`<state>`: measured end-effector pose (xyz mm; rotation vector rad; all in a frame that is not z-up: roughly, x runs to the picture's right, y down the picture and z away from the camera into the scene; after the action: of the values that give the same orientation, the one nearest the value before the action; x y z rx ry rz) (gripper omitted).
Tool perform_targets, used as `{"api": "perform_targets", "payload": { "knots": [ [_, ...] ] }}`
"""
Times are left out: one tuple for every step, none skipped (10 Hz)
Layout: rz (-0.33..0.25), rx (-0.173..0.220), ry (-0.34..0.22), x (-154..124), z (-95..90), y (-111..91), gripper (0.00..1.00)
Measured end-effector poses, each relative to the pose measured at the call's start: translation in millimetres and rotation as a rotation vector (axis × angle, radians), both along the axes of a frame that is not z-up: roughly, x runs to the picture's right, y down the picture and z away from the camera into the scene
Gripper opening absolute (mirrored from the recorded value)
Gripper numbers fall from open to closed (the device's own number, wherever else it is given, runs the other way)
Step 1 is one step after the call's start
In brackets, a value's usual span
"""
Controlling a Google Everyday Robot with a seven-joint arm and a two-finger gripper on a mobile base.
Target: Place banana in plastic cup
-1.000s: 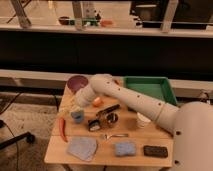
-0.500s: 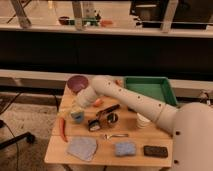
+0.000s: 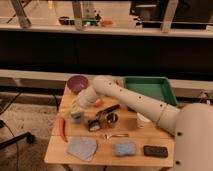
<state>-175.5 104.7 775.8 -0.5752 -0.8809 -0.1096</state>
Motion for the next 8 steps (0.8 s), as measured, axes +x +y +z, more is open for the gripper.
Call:
{"api": "perform_targets", "payload": {
  "knots": [
    [-0.003, 0.000, 0.000, -0.6, -0.4, 0.1, 0.20],
    [-0.006, 0.000, -0.002, -2.0, -0.7, 0.5, 0.20],
    [-0.005, 0.000, -0.002, -1.8, -0.6, 0.6, 0.20],
    [-0.005, 0.000, -0.001, -1.2, -0.4, 0.4, 0.20],
    [-0.004, 0.000, 0.000, -0.5, -0.4, 0.1, 0.20],
    [-0.003, 0.000, 0.000, -0.1, -0.2, 0.1, 0.20],
    [-0.003, 0.000, 0.000, 0.0, -0.2, 0.1, 0.20],
    [-0.003, 0.000, 0.000, -0.2, -0.2, 0.1, 0.20]
  ]
}}
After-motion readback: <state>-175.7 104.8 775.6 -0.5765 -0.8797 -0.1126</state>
